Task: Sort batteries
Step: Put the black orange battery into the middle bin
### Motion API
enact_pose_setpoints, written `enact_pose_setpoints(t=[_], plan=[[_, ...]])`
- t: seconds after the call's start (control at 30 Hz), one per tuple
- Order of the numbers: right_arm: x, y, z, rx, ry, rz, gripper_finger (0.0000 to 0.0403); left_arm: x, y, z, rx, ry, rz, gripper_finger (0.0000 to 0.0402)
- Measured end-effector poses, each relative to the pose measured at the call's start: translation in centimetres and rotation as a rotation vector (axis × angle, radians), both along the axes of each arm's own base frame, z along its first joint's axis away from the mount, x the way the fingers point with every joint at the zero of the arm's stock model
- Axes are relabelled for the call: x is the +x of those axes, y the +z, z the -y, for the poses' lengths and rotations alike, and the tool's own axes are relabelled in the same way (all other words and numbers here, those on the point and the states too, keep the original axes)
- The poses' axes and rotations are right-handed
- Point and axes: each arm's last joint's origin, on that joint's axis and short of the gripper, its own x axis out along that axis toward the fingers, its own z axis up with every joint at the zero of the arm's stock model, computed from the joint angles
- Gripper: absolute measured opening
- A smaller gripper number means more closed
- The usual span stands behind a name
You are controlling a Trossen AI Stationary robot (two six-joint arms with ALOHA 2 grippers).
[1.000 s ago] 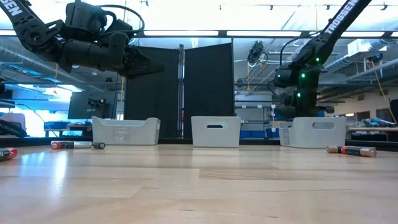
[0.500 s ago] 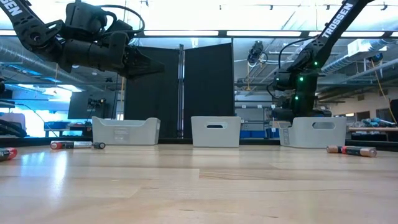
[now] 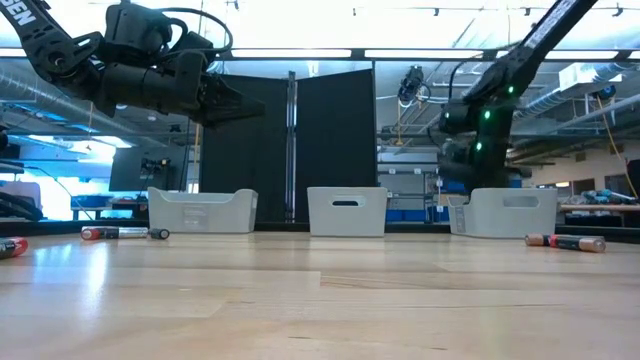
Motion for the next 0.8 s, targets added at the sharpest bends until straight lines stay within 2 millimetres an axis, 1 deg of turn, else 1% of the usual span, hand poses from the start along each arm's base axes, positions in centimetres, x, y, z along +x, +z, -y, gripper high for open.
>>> enact_pose_setpoints(t=[0.13,0.3,0.37,0.43,0.57,0.8], plan=[[0.0,2.8,-2.3,-0.074,0.052,-0.045,0.0068,0.0,0.0,0.0,0.001,0.0,0.001,0.0087],[0.6,6.2,-6.5,-0.146,0.175,-0.001,0.0012,0.0,0.0,0.0,0.002,0.0,0.001,0.0087],[1.1,7.2,-8.4,-0.16,0.236,0.026,0.0008,0.0,0.0,0.0,0.002,0.0,0.001,0.0087],[1.5,7.8,-10.3,-0.157,0.288,0.061,0.0015,0.0,0.0,0.0,0.002,0.0,0.001,0.0087],[2.6,8.2,-14.3,-0.118,0.386,0.133,0.0032,0.0,0.0,0.0,0.002,0.0,0.0,0.0087],[4.0,6.5,-21.5,-0.038,0.516,0.179,0.0017,0.0,0.0,0.0,0.002,0.0,-0.004,0.0087]])
